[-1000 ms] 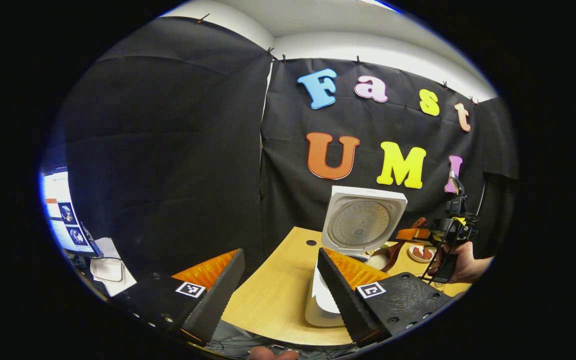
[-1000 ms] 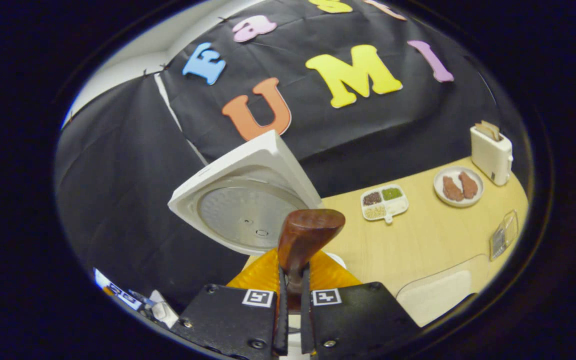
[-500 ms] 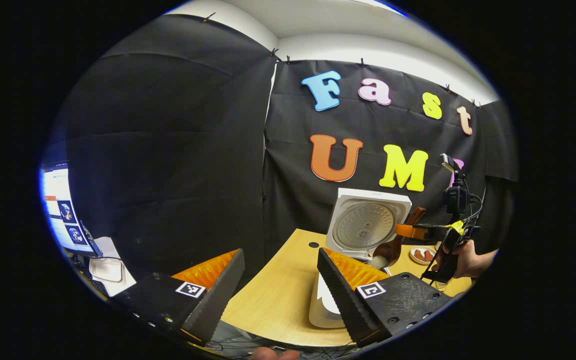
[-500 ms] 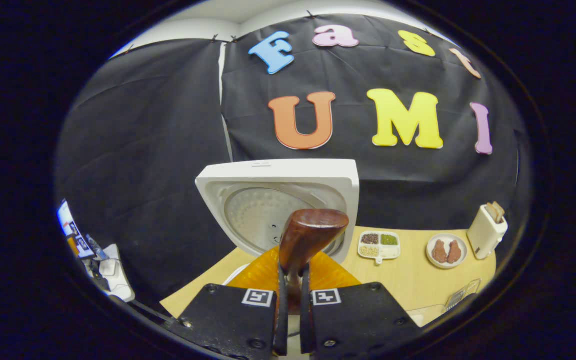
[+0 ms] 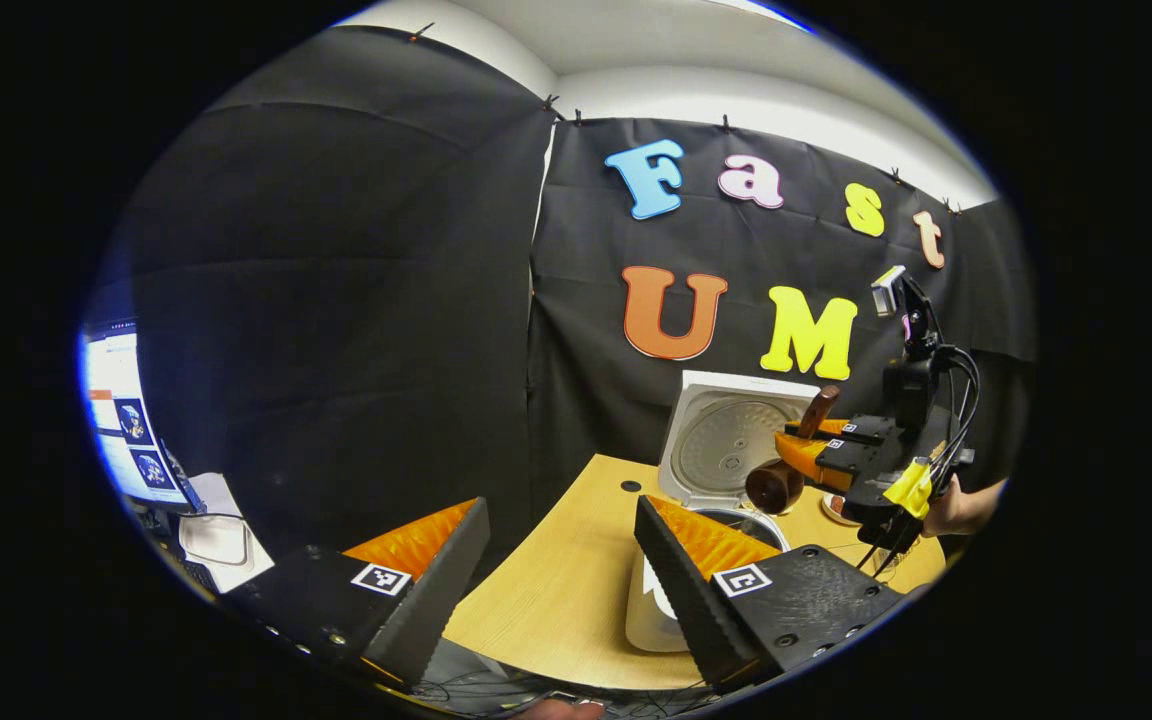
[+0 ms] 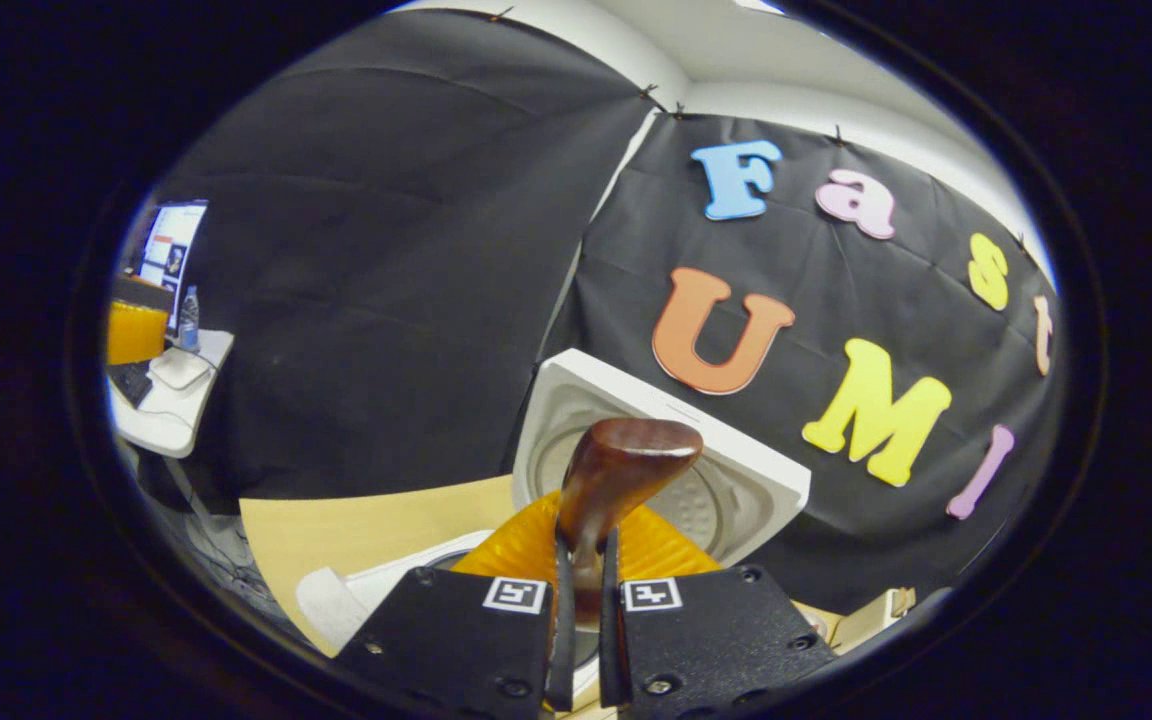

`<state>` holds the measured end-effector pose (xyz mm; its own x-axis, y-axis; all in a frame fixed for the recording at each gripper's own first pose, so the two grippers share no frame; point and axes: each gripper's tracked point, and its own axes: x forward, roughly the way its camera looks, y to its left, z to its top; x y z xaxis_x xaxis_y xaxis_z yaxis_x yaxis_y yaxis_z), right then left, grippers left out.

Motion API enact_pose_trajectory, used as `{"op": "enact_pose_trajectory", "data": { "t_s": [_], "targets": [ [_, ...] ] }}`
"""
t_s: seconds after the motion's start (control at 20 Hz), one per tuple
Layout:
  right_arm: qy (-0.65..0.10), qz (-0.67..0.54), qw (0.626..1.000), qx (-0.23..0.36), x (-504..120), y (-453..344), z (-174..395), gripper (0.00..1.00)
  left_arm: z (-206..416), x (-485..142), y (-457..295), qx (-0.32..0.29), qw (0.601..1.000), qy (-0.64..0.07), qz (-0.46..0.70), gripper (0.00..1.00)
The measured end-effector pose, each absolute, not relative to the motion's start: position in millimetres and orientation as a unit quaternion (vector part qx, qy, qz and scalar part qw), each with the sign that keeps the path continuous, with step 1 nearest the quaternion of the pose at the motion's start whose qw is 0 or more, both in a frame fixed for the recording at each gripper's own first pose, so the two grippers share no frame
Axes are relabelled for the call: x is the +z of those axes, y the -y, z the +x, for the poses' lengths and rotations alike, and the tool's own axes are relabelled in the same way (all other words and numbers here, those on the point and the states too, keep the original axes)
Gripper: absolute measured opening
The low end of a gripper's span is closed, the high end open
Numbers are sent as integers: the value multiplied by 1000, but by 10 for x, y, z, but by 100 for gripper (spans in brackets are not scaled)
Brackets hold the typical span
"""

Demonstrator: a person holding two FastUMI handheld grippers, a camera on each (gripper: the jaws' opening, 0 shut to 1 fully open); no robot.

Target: Close the left gripper, press the button to open the rice cooker; take a wooden spoon from the chopstick holder with the right hand, scoop a spoonful of rice and pour it into the rice cooker, then put the wooden spoon back into the chopstick holder.

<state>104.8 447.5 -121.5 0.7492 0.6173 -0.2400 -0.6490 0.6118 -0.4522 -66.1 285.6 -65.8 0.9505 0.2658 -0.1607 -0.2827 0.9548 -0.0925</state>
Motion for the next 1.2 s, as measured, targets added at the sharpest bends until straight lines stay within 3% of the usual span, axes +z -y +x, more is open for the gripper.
{"op": "enact_pose_trajectory", "data": {
  "t_s": [0.2, 0.25, 0.3, 0.75, 1.2],
  "targets": [
    [-38, -260, 897, 356, -1270, -4482, 1070, 15, -687, -658, -2859, 137, 987, -65, -49, 95],
    [-44, -251, 899, 356, -1270, -4461, 1106, 10, -697, -643, -2849, 130, 989, -59, -39, 94],
    [-48, -245, 901, 355, -1260, -4431, 1133, 15, -695, -627, -2841, 124, 990, -55, -29, 95],
    [-85, -145, 921, 352, -1041, -4052, 967, 15, -585, -546, -2406, 55, 997, -52, 27, 94],
    [-105, 17, 946, 306, -429, -2819, 1141, 14, -400, -295, -1738, 48, 998, -39, 18, 94]
  ]
}}
